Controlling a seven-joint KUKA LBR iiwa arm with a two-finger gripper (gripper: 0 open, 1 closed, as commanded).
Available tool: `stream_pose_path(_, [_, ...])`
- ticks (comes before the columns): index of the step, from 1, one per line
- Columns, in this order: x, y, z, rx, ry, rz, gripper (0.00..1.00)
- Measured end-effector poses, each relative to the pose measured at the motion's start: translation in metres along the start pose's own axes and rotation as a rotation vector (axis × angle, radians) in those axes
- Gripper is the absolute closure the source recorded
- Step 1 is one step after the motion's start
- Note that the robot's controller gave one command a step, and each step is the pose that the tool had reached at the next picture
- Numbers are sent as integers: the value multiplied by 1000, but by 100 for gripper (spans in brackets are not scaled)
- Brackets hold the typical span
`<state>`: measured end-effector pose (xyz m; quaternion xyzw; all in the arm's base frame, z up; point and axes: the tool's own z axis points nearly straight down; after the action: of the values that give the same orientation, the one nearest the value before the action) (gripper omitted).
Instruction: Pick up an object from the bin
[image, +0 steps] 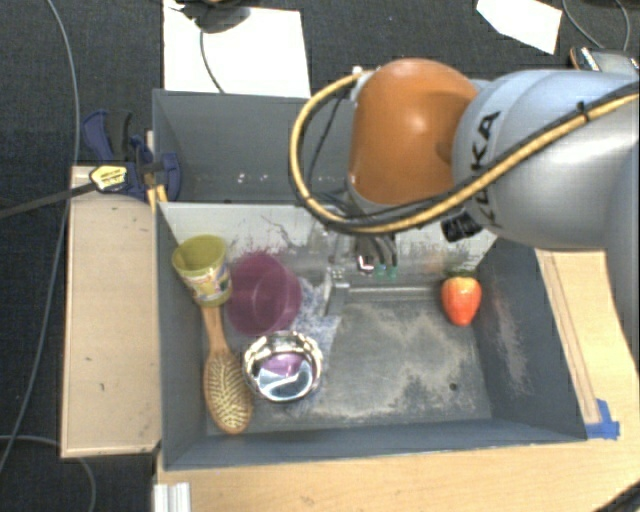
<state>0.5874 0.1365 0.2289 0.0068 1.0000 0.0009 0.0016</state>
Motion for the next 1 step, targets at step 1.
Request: stream_pose_path(1, [0, 0, 0, 0, 0, 0, 0])
